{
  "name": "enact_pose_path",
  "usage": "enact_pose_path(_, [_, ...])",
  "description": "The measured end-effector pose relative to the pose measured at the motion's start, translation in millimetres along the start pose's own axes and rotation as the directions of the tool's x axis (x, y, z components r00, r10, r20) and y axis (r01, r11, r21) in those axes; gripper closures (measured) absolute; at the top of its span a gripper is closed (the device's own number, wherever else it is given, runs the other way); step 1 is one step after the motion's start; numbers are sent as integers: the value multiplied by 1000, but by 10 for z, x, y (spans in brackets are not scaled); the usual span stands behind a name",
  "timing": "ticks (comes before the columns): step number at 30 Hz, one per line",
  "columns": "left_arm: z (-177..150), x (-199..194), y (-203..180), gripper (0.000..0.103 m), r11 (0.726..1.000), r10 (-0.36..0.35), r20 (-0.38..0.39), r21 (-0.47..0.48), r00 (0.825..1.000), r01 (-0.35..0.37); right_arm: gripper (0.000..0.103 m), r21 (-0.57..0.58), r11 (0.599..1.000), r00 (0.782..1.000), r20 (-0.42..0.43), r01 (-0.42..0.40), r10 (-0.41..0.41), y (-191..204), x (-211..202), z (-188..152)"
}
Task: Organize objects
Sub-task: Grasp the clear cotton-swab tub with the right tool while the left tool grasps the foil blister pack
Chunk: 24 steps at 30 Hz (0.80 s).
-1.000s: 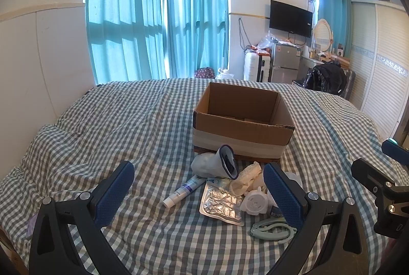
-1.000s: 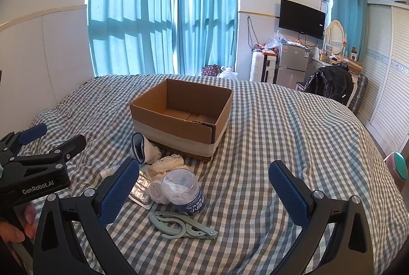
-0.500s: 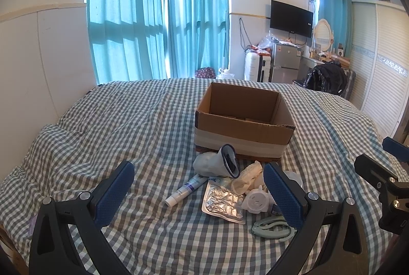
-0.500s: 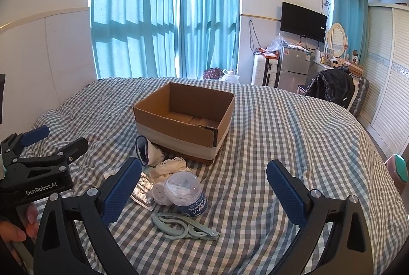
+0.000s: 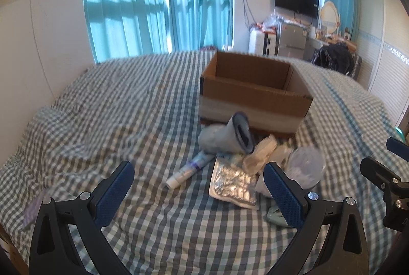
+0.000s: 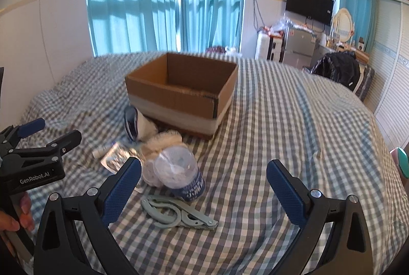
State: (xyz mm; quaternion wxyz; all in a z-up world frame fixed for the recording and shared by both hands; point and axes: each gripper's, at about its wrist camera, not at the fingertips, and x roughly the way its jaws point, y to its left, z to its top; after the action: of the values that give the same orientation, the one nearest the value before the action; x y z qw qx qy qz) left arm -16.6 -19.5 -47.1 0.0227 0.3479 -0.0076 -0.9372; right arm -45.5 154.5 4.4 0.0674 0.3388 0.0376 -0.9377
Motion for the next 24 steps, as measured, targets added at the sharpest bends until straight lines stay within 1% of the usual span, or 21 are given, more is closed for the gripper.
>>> enact_pose_path(6, [-196, 438, -8, 1, 1000, -7, -113, 0, 994, 7, 4, -9, 999, 993, -111, -31, 30, 56, 463, -158])
enact_pose_path(10, [-309, 693, -31, 4, 1000, -31, -171, -2, 985, 31, 4, -20, 998, 987, -153, -56, 52, 133, 733, -177])
enact_pose_path(12, [-353, 830, -32, 5, 999, -41, -203, -3, 978, 41, 6, -35, 997, 984, -168, -63, 56, 177, 847, -161])
enact_pose_path(14, [-376, 961, -50, 12, 998, -56, -241, -11, 969, 55, 7, -43, 996, 982, -178, -74, 65, 218, 951, -127])
enact_pose_path(16, [-383, 1035, -61, 15, 998, -70, -257, -17, 964, 68, 7, -50, 995, 979, -188, -85, 74, 255, 1049, -102])
enact_pose_path(18, [-378, 1108, -98, 15, 996, -83, -262, -12, 962, 83, 11, -56, 994, 977, -197, -96, 84, 281, 1132, -81])
enact_pose_path(22, [-362, 1179, -134, 15, 991, -135, -264, -32, 955, 132, 17, -51, 992, 970, -220, -115, 101, 318, 1280, -70])
enact_pose_path(24, [-373, 1199, -167, 23, 987, -160, -272, -35, 949, 157, 29, -58, 991, 966, -236, -124, 107, 330, 1339, -89])
